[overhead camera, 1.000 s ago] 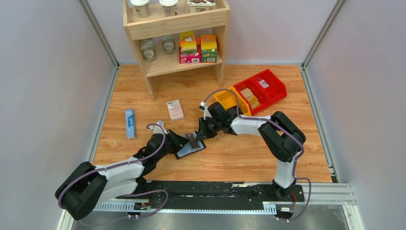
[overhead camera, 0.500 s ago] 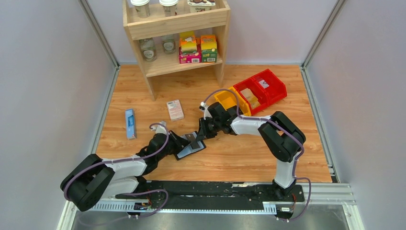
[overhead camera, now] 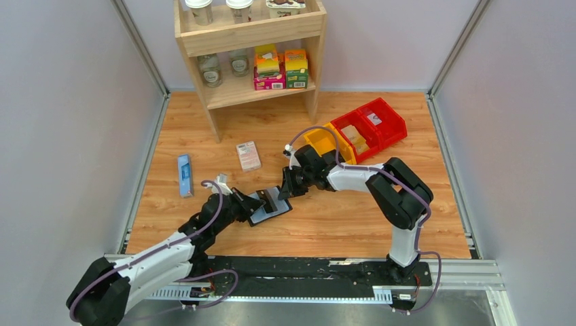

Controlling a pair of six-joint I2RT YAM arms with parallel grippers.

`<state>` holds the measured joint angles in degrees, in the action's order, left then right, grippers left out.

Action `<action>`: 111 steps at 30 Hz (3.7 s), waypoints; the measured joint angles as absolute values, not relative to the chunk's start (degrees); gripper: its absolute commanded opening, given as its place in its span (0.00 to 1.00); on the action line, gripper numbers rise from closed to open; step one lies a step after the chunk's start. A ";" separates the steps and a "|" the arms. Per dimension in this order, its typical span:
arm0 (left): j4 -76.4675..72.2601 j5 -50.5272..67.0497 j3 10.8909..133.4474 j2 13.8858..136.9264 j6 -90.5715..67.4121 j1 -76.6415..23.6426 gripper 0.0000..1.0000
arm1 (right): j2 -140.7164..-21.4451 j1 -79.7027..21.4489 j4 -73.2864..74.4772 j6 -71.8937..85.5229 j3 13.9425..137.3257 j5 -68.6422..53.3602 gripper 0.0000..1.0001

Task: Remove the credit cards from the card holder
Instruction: Remove the credit card from the card holder, then place the credit card in the storage box.

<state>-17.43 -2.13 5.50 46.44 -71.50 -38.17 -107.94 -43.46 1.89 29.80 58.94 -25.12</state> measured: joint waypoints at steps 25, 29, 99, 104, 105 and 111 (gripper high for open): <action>4.60 -10.66 3.38 8.01 -73.23 -38.24 0.00 | -88.14 -44.51 -3.27 37.06 50.41 -19.38 0.64; -4.23 -10.81 2.90 10.98 -76.58 -38.24 0.00 | -80.16 -46.06 -14.70 43.09 43.97 -17.67 0.68; 18.37 43.09 47.86 51.72 -8.38 -41.93 0.00 | -55.61 -42.72 8.67 7.92 44.82 -47.59 0.05; 18.04 44.93 48.38 51.96 -8.10 -41.58 0.00 | -54.78 -42.70 7.18 8.82 43.88 -46.09 0.59; 17.69 44.82 48.38 51.92 -8.23 -41.52 0.00 | -54.48 -42.72 6.66 9.47 43.33 -45.01 0.66; 10.81 39.20 45.15 48.29 -12.49 -41.47 0.00 | -49.23 -42.72 -4.75 18.00 34.72 -36.27 1.00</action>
